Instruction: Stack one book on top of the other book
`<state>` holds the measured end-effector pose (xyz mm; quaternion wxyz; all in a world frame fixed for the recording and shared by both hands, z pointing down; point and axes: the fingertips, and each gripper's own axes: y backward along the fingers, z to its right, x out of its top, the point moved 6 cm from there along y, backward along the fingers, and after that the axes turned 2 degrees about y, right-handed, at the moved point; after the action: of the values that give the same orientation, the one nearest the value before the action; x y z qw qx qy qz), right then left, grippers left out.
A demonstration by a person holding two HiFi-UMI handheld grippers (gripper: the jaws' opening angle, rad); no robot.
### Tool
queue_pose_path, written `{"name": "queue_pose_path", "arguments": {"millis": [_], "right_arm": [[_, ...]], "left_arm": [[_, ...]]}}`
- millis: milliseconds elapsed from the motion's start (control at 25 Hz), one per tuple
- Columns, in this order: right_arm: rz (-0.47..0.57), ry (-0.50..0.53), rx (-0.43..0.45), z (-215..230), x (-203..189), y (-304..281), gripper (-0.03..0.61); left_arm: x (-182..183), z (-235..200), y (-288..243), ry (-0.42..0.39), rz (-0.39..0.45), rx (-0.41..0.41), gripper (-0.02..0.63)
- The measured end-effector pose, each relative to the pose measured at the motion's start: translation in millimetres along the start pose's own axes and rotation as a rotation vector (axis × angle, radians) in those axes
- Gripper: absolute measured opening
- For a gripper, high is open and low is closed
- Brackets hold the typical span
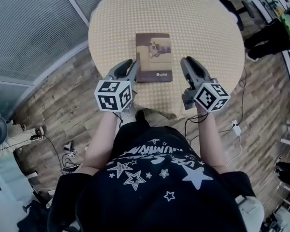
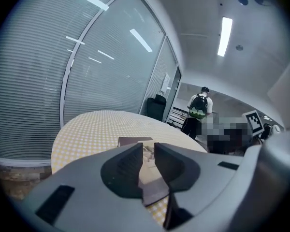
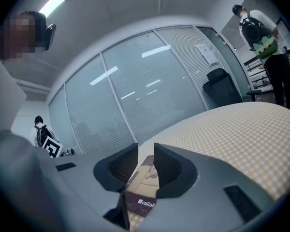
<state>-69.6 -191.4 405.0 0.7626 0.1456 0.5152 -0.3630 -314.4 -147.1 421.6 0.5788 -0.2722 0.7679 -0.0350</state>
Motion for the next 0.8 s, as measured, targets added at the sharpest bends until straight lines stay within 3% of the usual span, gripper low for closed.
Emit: {"name": "queue_pose_path", "arguments": {"millis": [240,800], "right_arm": [[0.014,-0.012,0.071,-12.6,-2.0,41.7,0.095],[0.014,0.025,0.166,-14.5,-4.8,160.4,0.087]], "left_arm": [[-1.4,54.1,33.4,-0.027,0.073,-0.016,0.071],[-38.8,176.7,83.3,-0.07,0.107,-0.035,0.031]]}}
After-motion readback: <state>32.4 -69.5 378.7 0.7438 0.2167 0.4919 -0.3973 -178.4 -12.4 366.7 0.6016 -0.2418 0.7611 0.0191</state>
